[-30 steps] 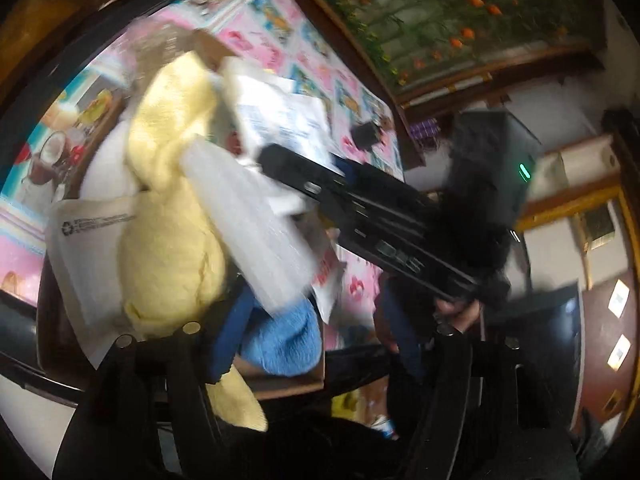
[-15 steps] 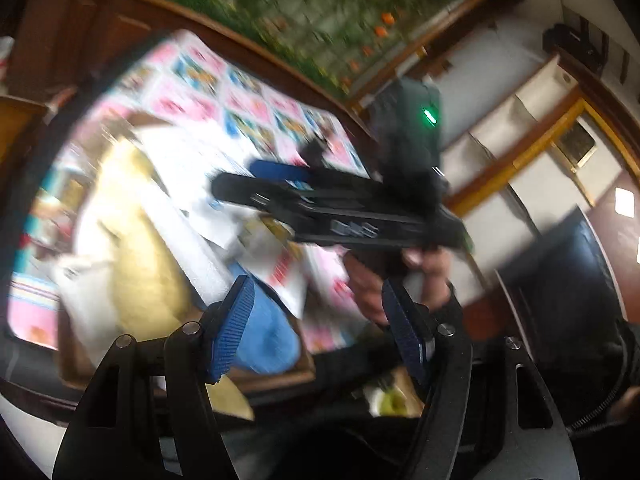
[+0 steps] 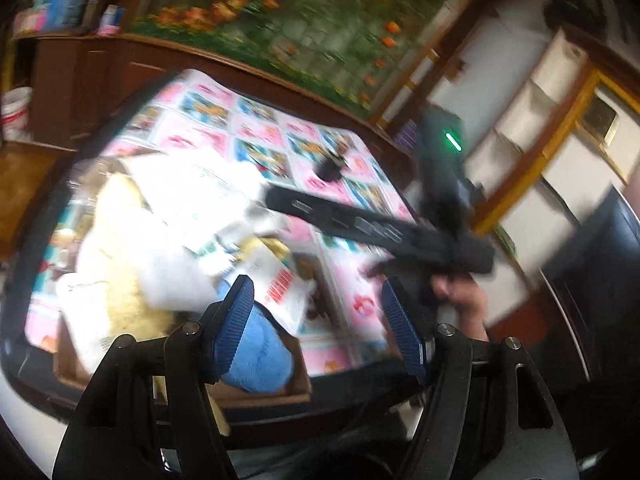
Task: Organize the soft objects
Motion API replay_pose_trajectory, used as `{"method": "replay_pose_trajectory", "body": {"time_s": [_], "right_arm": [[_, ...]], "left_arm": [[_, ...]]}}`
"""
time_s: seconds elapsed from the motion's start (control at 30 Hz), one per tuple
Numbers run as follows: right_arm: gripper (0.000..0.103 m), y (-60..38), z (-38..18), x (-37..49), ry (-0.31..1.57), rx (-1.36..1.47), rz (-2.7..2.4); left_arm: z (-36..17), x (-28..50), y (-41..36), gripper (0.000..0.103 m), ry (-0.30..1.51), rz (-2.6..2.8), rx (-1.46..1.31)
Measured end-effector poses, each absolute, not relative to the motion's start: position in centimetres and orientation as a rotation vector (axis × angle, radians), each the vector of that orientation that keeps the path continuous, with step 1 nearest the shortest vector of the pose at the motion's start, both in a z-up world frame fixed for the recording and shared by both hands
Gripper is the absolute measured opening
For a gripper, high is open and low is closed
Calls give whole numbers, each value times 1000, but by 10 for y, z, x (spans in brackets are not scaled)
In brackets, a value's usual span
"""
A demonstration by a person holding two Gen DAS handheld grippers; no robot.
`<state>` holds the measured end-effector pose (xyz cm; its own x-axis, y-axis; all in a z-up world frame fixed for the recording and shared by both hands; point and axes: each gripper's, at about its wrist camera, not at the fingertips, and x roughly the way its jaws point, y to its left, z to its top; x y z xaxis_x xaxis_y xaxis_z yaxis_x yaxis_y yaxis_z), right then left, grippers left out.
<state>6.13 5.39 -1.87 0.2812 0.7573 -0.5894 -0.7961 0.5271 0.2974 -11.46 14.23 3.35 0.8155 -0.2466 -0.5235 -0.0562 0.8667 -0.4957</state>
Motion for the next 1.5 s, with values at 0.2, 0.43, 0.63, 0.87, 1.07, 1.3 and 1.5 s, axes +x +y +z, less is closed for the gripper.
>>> {"method": "replay_pose_trajectory", "body": {"time_s": [0.2, 0.43, 0.63, 0.87, 1.07, 1.3, 1.5], "right_arm": [[77, 20, -25, 45, 740, -48, 931], [77, 6, -47, 5, 775, -69, 953], [77, -2, -43, -10, 755, -77, 925], [77, 4, -51, -16, 789, -98, 909], [77, 10, -51, -28, 773, -144, 915], [77, 17, -52, -33, 774, -164, 909], [77, 19, -52, -34, 773, -172, 906]], "left_arm": [[52, -134, 132, 67, 443, 370, -339], [24, -123, 114, 67, 594, 508, -305], [24, -129, 98, 67, 653, 596, -230], [23, -134, 89, 67, 699, 634, -200], [20, -138, 95, 67, 716, 630, -221], [17, -137, 97, 67, 735, 637, -213], [15, -135, 99, 67, 746, 626, -220]]}}
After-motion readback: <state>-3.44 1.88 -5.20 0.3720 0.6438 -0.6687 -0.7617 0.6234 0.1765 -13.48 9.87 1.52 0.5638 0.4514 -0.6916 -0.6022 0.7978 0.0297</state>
